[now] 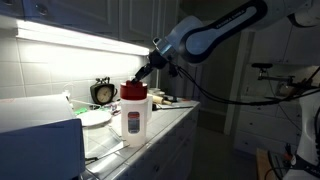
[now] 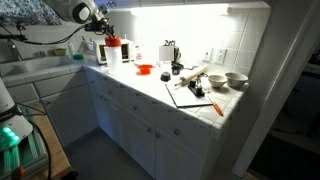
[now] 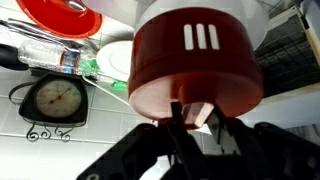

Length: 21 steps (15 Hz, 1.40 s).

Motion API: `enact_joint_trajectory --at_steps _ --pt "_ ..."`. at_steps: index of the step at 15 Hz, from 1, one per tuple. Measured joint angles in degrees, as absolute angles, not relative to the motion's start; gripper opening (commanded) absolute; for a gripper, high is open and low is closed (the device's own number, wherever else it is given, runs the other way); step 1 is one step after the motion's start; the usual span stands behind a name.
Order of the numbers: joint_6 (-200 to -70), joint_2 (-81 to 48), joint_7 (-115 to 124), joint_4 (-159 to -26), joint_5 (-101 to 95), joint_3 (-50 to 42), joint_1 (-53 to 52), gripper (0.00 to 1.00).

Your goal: Remove the lid from the jug

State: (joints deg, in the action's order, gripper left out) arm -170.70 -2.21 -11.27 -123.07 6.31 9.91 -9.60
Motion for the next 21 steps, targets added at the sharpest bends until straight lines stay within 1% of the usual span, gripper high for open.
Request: enact_joint_trajectory --at_steps 12,21 --pt "-171.0 1.2 -6.9 -123.3 5.2 8.7 -8.8 0.08" --pt "-168.1 7.1 -8.7 -130.9 5.0 6.5 -6.7 0.08"
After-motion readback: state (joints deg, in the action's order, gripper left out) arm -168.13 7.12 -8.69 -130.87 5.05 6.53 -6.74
